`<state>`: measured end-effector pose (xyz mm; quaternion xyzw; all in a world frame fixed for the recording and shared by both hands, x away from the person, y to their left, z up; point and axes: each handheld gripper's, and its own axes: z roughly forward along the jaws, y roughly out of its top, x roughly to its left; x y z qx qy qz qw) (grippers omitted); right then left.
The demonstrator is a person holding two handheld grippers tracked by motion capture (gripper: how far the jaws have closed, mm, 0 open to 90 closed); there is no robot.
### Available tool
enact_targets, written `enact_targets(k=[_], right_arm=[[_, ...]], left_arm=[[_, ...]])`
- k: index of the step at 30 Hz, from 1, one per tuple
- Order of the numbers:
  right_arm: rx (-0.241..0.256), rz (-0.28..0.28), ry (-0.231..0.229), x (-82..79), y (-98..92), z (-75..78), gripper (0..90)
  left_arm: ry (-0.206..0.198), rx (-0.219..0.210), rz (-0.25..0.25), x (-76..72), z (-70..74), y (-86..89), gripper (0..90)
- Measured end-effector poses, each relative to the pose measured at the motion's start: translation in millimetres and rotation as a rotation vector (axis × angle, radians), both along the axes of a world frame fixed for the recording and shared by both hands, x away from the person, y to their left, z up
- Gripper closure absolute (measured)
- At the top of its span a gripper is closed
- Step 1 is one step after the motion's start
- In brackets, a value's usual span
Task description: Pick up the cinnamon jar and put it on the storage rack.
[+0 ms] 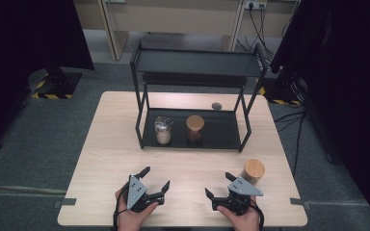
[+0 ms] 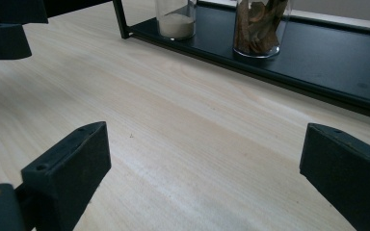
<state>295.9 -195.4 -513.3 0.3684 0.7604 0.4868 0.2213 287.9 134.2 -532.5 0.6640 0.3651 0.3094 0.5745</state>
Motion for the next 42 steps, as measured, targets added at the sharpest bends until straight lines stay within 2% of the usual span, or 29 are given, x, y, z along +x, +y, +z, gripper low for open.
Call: enact_targets(k=[21, 42], right_arm=[[0.0, -0.024, -0.002, -28.0, -27.9, 1.9, 4.3], [-0.008, -0.094, -0.016, -49.3, -59.3, 8.4, 4.3]], left_arm=[[0.003, -0.001, 0.001, 0.3, 0.1, 0.5, 12.7], [0.002, -0.001, 0.003, 0.2, 0.0, 0.3, 12.7]])
